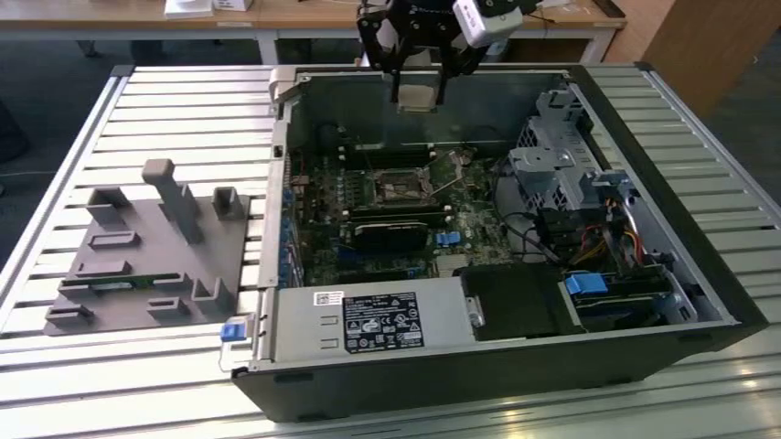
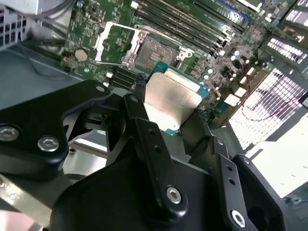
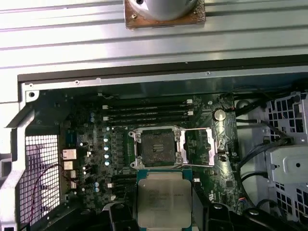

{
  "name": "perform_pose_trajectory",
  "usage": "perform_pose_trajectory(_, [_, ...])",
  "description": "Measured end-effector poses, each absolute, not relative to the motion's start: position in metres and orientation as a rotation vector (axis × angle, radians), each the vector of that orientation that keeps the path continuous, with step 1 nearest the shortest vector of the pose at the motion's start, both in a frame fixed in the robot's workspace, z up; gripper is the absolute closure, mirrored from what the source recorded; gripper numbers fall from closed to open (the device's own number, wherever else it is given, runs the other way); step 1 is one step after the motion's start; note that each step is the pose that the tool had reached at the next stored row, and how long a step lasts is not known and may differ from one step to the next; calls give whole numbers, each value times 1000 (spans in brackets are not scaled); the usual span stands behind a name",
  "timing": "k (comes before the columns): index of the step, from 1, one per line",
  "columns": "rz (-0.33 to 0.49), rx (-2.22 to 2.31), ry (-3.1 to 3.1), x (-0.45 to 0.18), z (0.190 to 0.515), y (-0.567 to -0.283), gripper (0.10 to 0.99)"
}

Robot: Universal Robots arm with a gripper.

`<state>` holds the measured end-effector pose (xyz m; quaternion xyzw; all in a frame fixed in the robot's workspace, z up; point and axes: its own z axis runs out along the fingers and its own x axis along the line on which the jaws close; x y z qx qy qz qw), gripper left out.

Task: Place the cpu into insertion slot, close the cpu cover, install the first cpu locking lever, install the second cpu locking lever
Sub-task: 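Place the cpu into insertion slot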

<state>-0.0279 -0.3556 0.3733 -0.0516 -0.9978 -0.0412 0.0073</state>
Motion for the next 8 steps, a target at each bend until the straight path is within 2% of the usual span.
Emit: perform_pose_trajectory(8, [-120, -332, -3112, -28, 373, -356, 549])
